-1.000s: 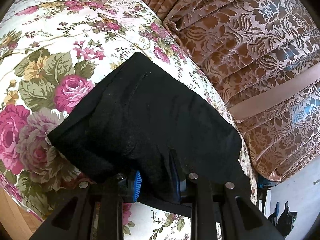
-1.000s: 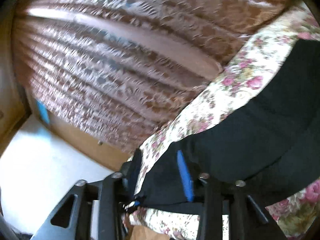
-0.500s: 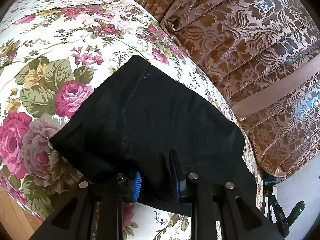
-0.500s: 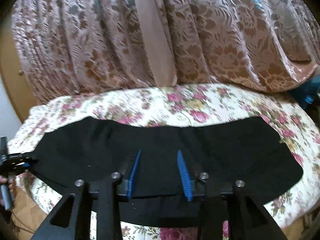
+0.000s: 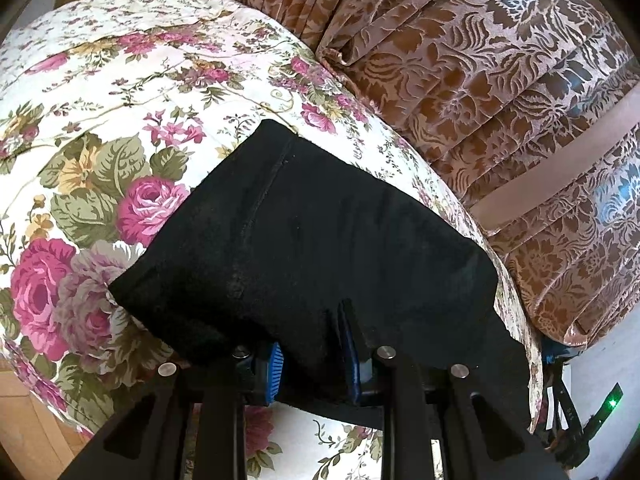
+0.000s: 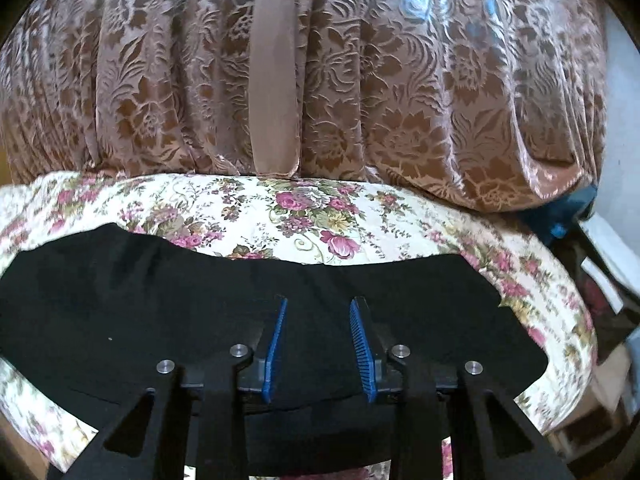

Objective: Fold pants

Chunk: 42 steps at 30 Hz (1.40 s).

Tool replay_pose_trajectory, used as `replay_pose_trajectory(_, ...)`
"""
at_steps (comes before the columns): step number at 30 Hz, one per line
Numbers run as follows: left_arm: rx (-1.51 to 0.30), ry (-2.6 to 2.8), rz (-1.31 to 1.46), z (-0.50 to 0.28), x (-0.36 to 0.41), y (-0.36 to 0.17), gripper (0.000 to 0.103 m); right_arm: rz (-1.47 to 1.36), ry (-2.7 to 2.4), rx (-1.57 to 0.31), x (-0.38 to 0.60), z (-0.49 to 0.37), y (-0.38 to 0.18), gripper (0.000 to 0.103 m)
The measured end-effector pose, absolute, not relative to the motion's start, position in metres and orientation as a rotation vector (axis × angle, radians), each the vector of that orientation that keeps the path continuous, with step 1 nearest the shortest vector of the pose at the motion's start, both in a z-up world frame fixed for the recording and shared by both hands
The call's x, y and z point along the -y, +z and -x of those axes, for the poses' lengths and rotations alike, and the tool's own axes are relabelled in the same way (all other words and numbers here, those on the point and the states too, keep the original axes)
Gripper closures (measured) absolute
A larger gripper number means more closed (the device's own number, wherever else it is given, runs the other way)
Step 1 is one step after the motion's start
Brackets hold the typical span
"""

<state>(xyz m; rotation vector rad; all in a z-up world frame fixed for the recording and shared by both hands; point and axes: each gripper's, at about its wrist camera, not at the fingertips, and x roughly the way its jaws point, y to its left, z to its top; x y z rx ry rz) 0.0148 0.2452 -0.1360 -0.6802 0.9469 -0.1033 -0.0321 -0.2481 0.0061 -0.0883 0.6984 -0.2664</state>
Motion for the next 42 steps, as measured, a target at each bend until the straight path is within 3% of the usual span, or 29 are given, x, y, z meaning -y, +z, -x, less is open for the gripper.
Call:
replay_pose_trajectory(9, -0.932, -0.097, 0.66, -0.012, -0.244, -0.133, 0.081, 0.042, -0.247, -0.757, 0.256, 0.034, -0.006, 0.071)
replay_pose_trajectory(11, -0.938, -0.095, 0.662, -0.012, -0.244, -0.135, 0.081, -0.028, -0.177, -0.772, 0.26, 0.036, -0.008, 0.075)
replay_pose_trajectory(21, -0.941, -0.098, 0.668, -0.012, -0.245, -0.138, 0.081, -0.468, 0.047, -0.735, 0.298, 0.043, -0.014, 0.073)
replay_pose_trajectory(30, -0.948, -0.102, 0.669, -0.014, -0.242, -0.141, 0.081, -0.687, 0.199, -0.659, 0.326, 0.048, -0.009, 0.07)
replay_pose_trajectory(33, -0.948, -0.104, 0.662, -0.014, -0.242, -0.142, 0.081, -0.796, 0.307, -0.648, 0.336, 0.048, -0.012, 0.079)
replay_pose_trajectory(36, -0.948, -0.099, 0.663, -0.014, -0.243, -0.144, 0.081, -0.665, 0.241, -0.624, 0.33, 0.053, 0.001, 0.077)
replay_pose_trajectory(37, -0.946, -0.098, 0.662, -0.013, -0.243, -0.144, 0.081, -0.602, 0.202, -0.631, 0.325, 0.054, 0.006, 0.07)
replay_pose_trajectory(42, -0.945, -0.086, 0.641, -0.013, -0.239, -0.143, 0.081, -0.235, 0.021, -0.532, 0.298, 0.067, 0.027, 0.069)
